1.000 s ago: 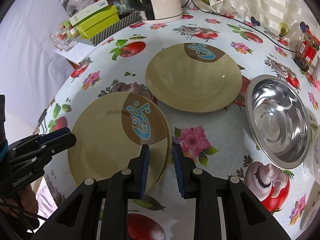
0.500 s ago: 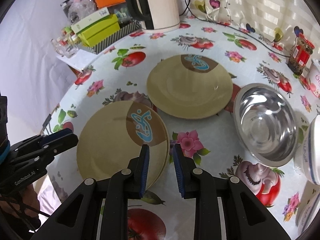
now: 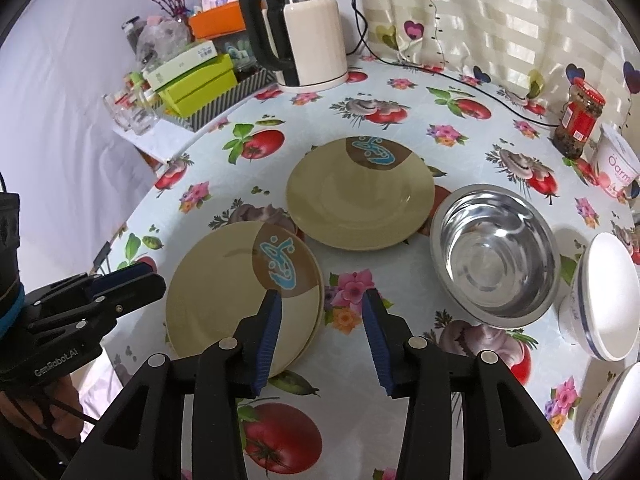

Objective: Organize plates and bowls

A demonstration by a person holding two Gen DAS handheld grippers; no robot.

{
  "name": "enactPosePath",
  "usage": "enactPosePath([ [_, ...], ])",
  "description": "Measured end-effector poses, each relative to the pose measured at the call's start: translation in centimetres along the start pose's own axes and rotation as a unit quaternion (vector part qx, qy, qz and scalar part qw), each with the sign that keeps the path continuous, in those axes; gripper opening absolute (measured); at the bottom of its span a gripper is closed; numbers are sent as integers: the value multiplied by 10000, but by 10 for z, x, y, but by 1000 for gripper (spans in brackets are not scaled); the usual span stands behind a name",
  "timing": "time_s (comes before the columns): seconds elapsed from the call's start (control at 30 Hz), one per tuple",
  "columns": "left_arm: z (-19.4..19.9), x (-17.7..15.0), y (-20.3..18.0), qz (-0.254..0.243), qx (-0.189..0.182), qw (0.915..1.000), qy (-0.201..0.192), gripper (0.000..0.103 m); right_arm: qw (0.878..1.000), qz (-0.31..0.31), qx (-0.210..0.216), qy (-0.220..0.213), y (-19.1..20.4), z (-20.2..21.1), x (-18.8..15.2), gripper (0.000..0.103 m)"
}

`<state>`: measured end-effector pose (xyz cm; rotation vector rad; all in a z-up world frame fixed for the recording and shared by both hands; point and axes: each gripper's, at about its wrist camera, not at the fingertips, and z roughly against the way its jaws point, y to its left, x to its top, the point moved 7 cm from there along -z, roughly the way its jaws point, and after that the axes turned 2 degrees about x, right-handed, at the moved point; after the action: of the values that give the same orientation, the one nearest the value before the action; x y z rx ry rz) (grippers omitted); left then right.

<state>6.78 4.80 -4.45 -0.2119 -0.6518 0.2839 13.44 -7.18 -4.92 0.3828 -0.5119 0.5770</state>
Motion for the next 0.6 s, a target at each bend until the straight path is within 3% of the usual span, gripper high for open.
enactPosePath([
  [0.6,-3,6,-7,-34,-41,10000,11,28,9999,-45,-76,-88,-8,8,6,47],
])
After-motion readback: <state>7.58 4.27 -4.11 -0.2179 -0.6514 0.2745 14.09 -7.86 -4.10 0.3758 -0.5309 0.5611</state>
